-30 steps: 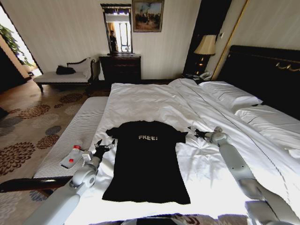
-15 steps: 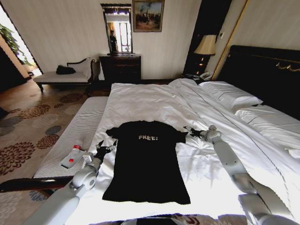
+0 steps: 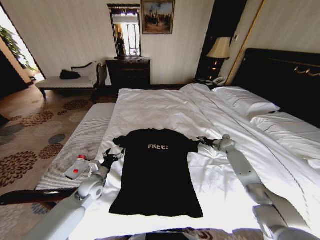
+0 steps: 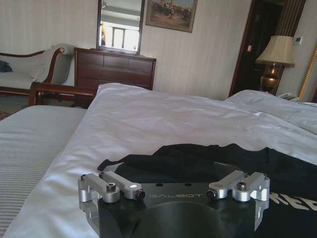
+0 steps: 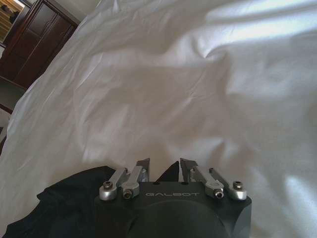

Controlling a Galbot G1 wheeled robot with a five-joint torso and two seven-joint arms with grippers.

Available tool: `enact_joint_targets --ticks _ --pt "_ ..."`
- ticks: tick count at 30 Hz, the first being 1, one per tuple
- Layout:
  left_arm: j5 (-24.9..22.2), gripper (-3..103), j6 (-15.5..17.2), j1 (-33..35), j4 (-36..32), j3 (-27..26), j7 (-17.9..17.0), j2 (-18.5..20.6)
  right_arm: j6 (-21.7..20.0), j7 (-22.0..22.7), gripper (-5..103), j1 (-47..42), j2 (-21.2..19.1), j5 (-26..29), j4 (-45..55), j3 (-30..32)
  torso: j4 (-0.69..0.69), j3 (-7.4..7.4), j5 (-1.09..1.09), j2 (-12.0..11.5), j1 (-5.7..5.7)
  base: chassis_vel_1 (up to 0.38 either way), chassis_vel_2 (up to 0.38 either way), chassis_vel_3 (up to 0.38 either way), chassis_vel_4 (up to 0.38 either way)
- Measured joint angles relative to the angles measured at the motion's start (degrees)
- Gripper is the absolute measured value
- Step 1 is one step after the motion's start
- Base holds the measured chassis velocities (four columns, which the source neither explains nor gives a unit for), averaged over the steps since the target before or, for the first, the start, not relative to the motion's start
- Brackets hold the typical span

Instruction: Fold the clothes on the bed.

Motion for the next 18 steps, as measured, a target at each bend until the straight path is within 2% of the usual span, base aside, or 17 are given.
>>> enact_joint_targets --ticks 1,6,8,10,18 --pt "-0.02 100 0.02 0.0 0.0 -0.08 -0.02 0.03 -0.07 0.05 32 -0.09 0.02 0.0 0.17 0.04 0.01 0.0 0.0 0.0 0.0 0.0 0.0 0.0 0.0" --pt "-0.05 100 0.07 -0.02 -0.01 -0.25 -0.12 -0.23 -0.35 0.26 6 -0.7 -0.1 0.02 1.01 0.28 0.0 0.0 -0.01 0.0 0.0 0.0 0.0 0.0 0.0" --pt "-0.05 100 0.07 -0.07 0.0 -0.25 -0.13 -0.31 -0.4 0.31 6 -0.77 -0.15 0.02 1.13 0.39 0.0 0.0 0.0 0.0 0.0 0.0 0.0 0.0 0.0" --pt "-0.08 100 0.08 -0.2 0.07 -0.33 -0.16 -0.41 -0.56 0.4 1 -0.84 -0.22 0.07 1.36 0.62 -0.01 0.0 -0.01 0.0 0.0 0.0 0.0 0.0 0.0" --pt "-0.43 100 0.13 -0.26 0.1 -0.92 -0.2 -0.35 -0.83 0.46 0 -1.21 -0.37 0.0 1.97 0.73 0.0 0.0 0.0 0.0 0.0 0.0 0.0 0.0 0.0"
